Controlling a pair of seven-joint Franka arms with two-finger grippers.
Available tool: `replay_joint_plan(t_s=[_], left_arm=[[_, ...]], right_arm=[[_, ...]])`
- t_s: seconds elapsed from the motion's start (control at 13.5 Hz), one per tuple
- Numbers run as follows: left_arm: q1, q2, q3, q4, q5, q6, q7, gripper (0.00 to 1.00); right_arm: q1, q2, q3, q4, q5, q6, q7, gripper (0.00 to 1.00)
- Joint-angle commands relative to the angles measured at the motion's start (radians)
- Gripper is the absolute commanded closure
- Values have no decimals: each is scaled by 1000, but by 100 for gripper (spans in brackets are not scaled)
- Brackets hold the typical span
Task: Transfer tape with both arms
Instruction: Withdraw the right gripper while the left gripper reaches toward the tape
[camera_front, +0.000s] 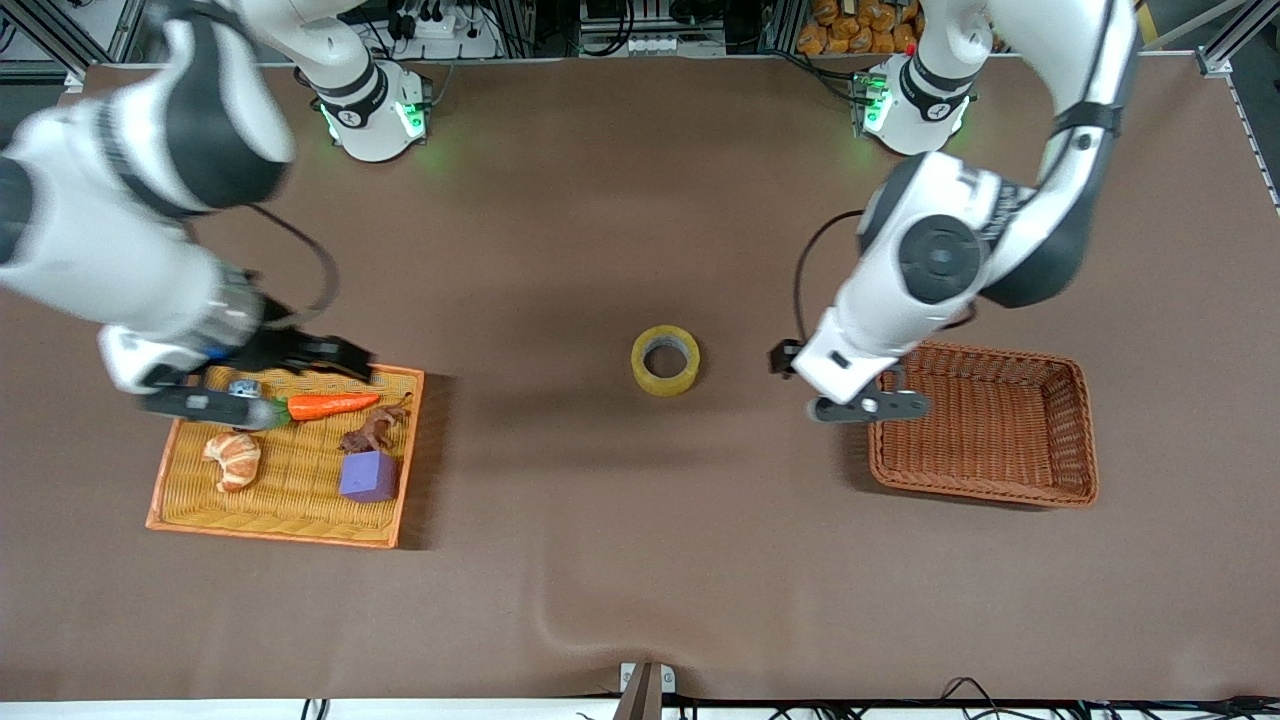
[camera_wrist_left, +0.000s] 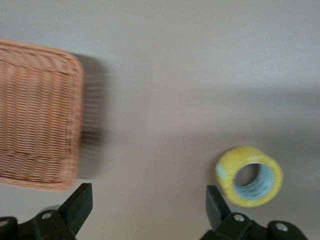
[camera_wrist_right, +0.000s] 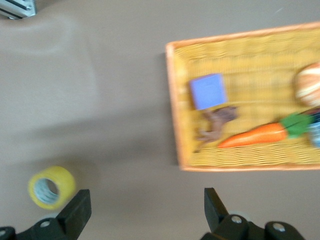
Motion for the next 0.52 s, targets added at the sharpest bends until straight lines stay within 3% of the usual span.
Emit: replay_joint_plan(t_s=[0.0, 0.15, 0.3, 0.44], left_arm=[[-52, 35, 11, 13, -2, 35, -63, 0], [-89, 58, 11, 13, -3, 36, -79, 0], [-133, 100, 16, 15, -2, 45, -113, 0], [-155, 126, 14, 15, -3, 108, -159, 0]], right_arm=[[-106, -155, 27, -154, -78, -4, -207, 0], [-176, -176, 39, -148, -115, -78, -233, 0], [-288, -218, 119, -151, -121, -122, -233, 0], [-298, -245, 119, -149, -168, -176, -269, 0]])
